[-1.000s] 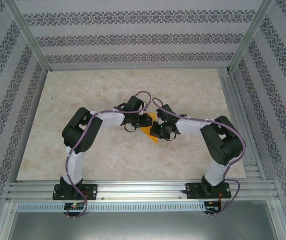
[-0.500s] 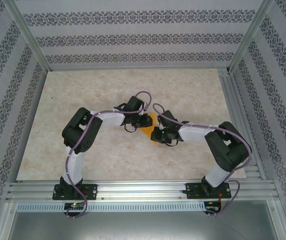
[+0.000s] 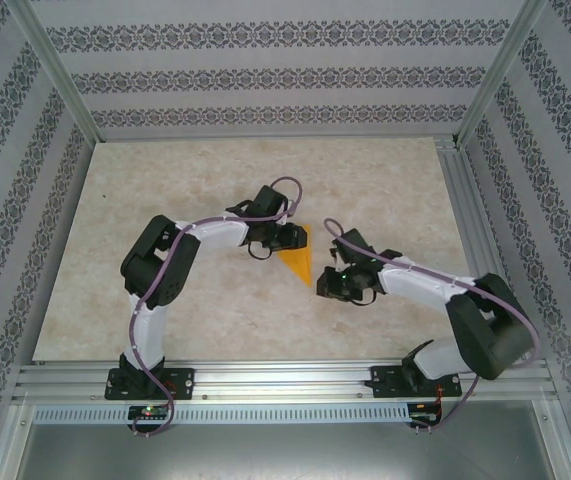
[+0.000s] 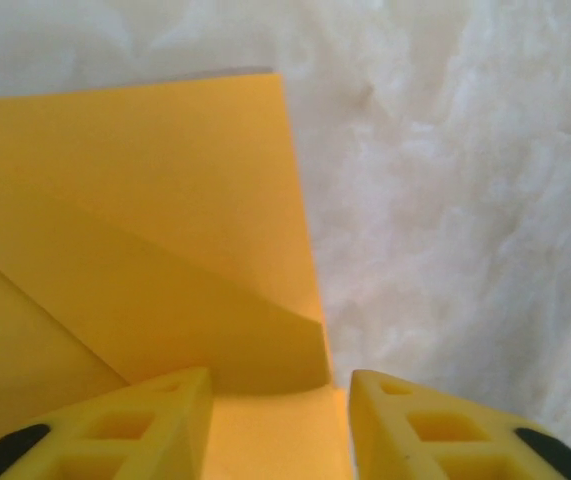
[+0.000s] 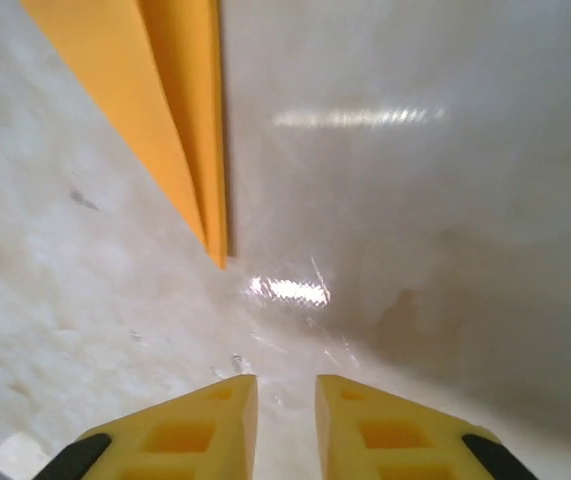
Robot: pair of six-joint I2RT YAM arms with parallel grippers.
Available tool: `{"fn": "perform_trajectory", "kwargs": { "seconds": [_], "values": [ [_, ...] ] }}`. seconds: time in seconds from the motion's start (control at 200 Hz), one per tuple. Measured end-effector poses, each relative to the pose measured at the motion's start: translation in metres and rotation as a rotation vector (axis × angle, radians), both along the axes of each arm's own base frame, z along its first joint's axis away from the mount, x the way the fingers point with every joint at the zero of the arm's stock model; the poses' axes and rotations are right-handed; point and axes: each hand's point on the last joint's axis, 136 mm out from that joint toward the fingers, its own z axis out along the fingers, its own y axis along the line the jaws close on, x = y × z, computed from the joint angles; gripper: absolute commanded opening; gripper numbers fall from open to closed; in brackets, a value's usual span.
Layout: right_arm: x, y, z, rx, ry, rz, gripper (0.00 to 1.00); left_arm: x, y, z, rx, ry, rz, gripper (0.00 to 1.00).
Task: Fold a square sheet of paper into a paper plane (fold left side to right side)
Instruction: Fourth fold the wing at the center of the table, then turn over the paper at the center of the table.
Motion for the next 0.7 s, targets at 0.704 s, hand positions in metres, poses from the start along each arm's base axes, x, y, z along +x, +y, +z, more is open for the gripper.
{"fn": "perform_trajectory", "kwargs": {
  "seconds": [0.704],
  "values": [
    [0.128,0.036,0.035,0.188,-0.238,0.143,0.37,-0.050,0.125,0.086,-0.028,-0.128,0.216,0.69]
  ]
}}
